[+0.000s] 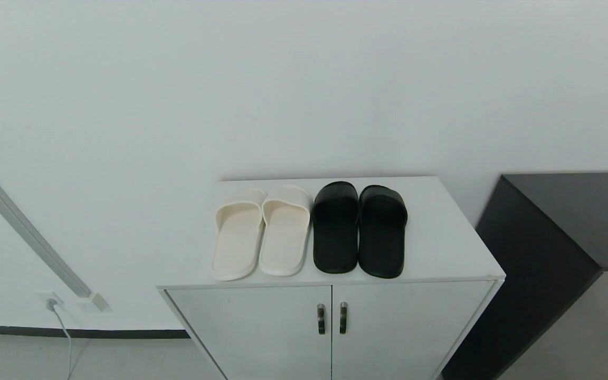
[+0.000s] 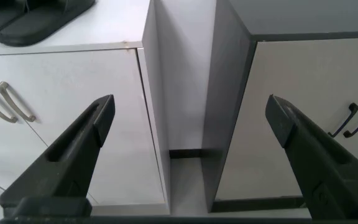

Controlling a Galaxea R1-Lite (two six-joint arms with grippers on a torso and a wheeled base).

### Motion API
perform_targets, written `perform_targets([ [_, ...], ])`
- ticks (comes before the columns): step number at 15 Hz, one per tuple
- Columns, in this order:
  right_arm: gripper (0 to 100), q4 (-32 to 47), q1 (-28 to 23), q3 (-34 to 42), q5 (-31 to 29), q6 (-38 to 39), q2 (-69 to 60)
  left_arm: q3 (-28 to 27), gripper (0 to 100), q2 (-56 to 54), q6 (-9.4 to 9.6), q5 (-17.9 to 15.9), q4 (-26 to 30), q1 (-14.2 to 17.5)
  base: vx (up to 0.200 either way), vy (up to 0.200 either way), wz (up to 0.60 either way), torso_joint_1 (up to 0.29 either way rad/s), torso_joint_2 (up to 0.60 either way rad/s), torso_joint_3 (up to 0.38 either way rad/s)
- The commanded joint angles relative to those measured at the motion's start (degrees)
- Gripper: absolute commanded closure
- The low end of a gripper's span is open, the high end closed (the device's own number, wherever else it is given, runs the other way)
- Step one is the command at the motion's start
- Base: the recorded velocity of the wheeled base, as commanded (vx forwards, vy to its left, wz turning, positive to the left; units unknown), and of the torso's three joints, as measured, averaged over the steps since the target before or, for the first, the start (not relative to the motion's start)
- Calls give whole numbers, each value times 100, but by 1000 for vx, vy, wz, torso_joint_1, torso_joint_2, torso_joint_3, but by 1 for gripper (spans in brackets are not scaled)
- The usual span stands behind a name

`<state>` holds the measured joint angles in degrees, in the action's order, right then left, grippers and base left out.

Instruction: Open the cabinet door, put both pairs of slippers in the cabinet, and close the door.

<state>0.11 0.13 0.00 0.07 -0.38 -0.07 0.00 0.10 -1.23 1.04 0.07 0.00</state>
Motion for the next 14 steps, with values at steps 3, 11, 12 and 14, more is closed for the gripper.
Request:
perform_targets([
  [3,0,-2,4,0,1,3,7,-9,100,8,0,2,1,0,0,0,0,0,0,0],
  [11,0,-530,48,-624,-16,-6,113,-9,100,8,9,11,1,0,0,0,0,0,0,0],
  [12,0,-389,162,-1178,28,240,570,-9,100,8,9,2,10,0,0,0,0,0,0,0],
  [14,0,-20,250,-1318,476,214,1572,-9,100,8,9,2,1,0,0,0,0,0,0,0],
])
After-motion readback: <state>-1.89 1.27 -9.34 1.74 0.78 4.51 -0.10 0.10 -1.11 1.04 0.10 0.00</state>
